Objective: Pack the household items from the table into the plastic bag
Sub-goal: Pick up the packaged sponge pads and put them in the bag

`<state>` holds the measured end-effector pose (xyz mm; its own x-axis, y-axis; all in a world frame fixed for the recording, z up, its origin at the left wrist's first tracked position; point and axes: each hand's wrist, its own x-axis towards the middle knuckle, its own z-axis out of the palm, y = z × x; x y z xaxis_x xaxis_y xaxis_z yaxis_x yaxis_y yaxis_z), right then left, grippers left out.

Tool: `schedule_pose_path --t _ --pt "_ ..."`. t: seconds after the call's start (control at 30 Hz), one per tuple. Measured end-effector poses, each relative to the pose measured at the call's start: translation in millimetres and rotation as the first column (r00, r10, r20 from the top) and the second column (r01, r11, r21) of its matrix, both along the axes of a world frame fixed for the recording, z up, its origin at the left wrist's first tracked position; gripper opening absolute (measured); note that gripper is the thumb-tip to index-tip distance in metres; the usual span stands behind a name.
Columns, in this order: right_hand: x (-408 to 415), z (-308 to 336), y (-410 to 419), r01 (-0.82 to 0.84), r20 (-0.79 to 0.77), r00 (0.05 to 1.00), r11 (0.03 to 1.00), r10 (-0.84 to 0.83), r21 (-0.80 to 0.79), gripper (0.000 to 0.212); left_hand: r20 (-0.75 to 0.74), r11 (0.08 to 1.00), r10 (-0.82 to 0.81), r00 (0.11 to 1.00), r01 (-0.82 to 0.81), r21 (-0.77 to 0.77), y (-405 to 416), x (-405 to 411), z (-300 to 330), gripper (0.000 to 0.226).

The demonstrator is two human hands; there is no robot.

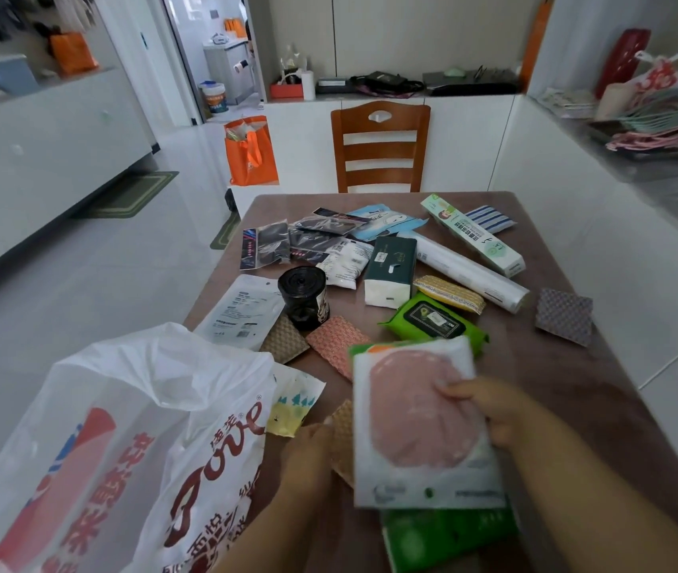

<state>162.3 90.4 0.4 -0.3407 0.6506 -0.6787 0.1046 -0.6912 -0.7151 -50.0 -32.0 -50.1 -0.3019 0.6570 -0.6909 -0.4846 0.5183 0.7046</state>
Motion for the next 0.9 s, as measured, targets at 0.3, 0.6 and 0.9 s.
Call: schedule_pose_path --t 0.3,0.6,0.9 --pt "-28 -15 -25 -0.132 0.164 0.979 0.988 0.117 0.083 0.02 0.382 0.986 -0.031 0.924 -0.034 0.162 -13 36 80 0.059" --pt "-6 49 -18 -0.003 -0.29 0.956 0.989 0.046 0.146 0.041 -0.059 0.965 -0.018 0.998 0.033 0.26 -26 17 113 0.038" --pt "-99 94 -54 -0.265 -0.377 0.862 0.935 0.339 0.236 0.05 -0.493 0.91 0.401 0.772 -0.276 0.309 -72 -67 148 0.03"
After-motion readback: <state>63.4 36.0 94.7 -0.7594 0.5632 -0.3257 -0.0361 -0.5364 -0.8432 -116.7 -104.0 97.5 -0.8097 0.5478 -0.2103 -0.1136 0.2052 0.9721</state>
